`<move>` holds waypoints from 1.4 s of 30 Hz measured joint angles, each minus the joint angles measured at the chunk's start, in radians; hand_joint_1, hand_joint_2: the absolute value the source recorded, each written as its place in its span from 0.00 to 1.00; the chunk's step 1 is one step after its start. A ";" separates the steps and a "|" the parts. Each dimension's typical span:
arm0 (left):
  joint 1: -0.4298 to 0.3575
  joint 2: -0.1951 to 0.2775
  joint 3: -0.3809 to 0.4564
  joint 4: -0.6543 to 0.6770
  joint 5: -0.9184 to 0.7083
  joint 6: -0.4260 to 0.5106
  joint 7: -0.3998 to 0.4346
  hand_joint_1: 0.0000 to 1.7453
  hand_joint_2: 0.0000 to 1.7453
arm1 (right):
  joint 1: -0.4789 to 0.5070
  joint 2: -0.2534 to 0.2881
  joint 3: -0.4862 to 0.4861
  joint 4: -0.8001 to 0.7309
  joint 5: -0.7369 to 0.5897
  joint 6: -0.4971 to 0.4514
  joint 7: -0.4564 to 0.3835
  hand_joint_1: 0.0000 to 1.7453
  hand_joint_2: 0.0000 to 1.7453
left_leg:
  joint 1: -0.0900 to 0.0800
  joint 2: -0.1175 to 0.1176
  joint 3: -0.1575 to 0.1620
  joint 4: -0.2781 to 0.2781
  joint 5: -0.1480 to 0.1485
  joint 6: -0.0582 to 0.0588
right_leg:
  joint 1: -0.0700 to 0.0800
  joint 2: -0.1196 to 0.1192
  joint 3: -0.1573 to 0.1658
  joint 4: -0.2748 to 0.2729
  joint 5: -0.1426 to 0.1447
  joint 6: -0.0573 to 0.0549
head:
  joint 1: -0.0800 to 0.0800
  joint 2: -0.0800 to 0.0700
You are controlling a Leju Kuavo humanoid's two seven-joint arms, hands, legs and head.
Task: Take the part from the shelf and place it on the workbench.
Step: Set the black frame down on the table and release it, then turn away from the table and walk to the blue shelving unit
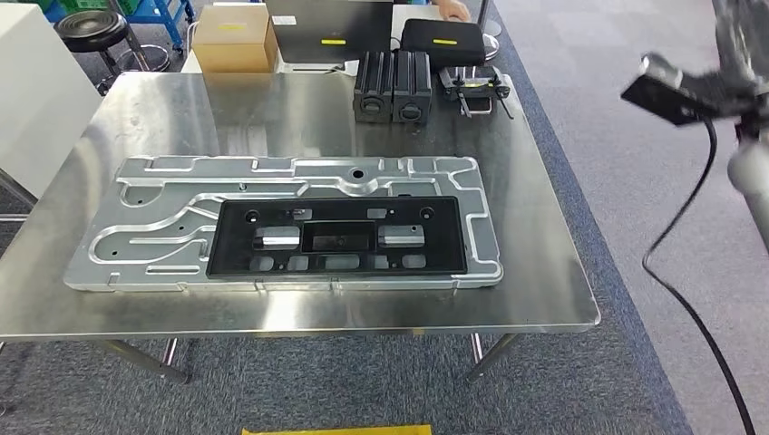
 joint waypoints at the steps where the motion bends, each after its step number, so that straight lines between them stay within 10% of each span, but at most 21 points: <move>1: 0.001 -0.001 0.006 0.000 0.001 0.000 0.002 0.00 0.00 | 0.137 -0.011 -0.102 -0.057 0.003 -0.028 -0.020 0.00 0.00 | 0.000 0.004 -0.023 0.063 -0.036 -0.003 | -0.002 -0.006 0.001 -0.003 0.001 -0.002 | 0.000 0.000; 4: 0.001 -0.002 0.018 0.000 0.000 0.000 0.003 0.00 0.00 | 0.454 -0.005 -0.353 -0.187 0.042 -0.076 -0.095 0.00 0.00 | 0.003 0.008 -0.057 0.169 -0.075 -0.015 | -0.013 -0.008 -0.019 0.012 0.001 -0.001 | 0.000 0.000; 8: -0.006 -0.002 0.027 0.000 0.000 0.000 0.003 0.00 0.00 | 0.608 0.000 -0.530 -0.287 0.073 -0.041 -0.104 0.00 0.00 | 0.003 0.005 0.071 -0.052 0.012 -0.012 | -0.026 0.012 -0.047 0.043 0.002 0.015 | 0.000 0.000; 12: -0.013 -0.002 0.030 0.000 0.000 0.000 0.003 0.00 0.00 | 0.670 0.000 -0.608 -0.341 0.080 -0.022 -0.094 0.00 0.00 | -0.004 0.006 0.081 -0.096 0.027 0.011 | -0.032 0.028 -0.061 0.047 0.018 0.046 | 0.000 0.000; 14: -0.017 -0.002 0.031 0.000 0.000 0.000 0.003 0.00 0.00 | 0.689 -0.001 -0.635 -0.356 0.080 -0.019 -0.092 0.00 0.00 | -0.003 0.011 0.073 -0.105 0.047 0.028 | -0.037 0.032 -0.075 0.078 -0.021 0.054 | 0.000 0.000; 17: -0.021 -0.002 0.032 0.000 0.000 0.000 0.003 0.00 0.00 | 0.705 0.000 -0.663 -0.367 0.080 -0.015 -0.090 0.00 0.00 | -0.005 0.016 0.047 -0.108 0.073 0.038 | -0.039 0.037 -0.128 0.251 -0.152 0.061 | 0.000 0.000; 19: -0.021 -0.002 0.033 0.000 0.000 0.000 0.004 0.00 0.00 | 0.722 0.003 -0.672 -0.370 0.083 -0.013 -0.089 0.00 0.00 | -0.007 0.017 0.024 -0.105 0.088 0.037 | -0.040 0.038 -0.129 0.321 -0.176 0.065 | 0.000 0.000; 25: -0.024 -0.006 0.045 0.000 0.007 0.005 0.013 0.00 0.00 | 0.869 0.177 -0.746 -0.375 0.110 -0.030 -0.093 0.00 0.00 | -0.005 0.009 -0.012 -0.096 0.124 0.007 | -0.033 0.042 0.091 0.030 -0.113 0.048 | 0.000 0.000; 28: -0.023 -0.006 0.052 0.000 0.006 0.011 0.022 0.00 0.00 | 0.901 0.315 -0.775 -0.293 0.066 -0.063 -0.124 0.00 0.00 | -0.001 0.009 -0.017 -0.094 0.125 -0.013 | -0.028 0.043 0.079 0.024 -0.095 0.021 | 0.000 0.000; 33: -0.020 -0.005 0.053 0.000 -0.021 0.013 0.032 0.00 0.00 | 0.892 0.566 -0.877 -0.013 0.010 -0.164 -0.206 0.00 0.00 | 0.002 0.010 -0.075 0.148 -0.078 -0.027 | -0.024 0.040 0.017 0.025 -0.044 -0.008 | 0.000 0.000; 35: -0.022 -0.003 0.051 0.000 -0.040 0.008 0.035 0.00 0.00 | 0.855 0.631 -0.933 0.169 -0.033 -0.177 -0.225 0.00 0.00 | 0.000 0.010 -0.050 0.183 -0.061 -0.025 | -0.020 0.041 -0.013 0.029 -0.023 -0.009 | 0.000 0.000; 39: -0.029 0.004 0.044 -0.001 -0.067 0.001 0.038 0.00 0.00 | 0.802 0.712 -1.005 0.533 -0.092 -0.160 -0.221 0.00 0.00 | -0.013 0.009 0.141 -0.059 -0.008 -0.003 | -0.016 0.043 -0.061 0.047 0.008 -0.001 | 0.000 0.000; 42: -0.031 0.008 0.040 -0.001 -0.073 0.000 0.036 0.00 0.00 | 0.779 0.750 -1.041 0.699 -0.105 -0.117 -0.169 0.00 0.00 | -0.018 0.010 0.175 -0.139 -0.018 0.009 | -0.019 0.045 -0.068 0.043 0.034 0.015 | 0.000 0.000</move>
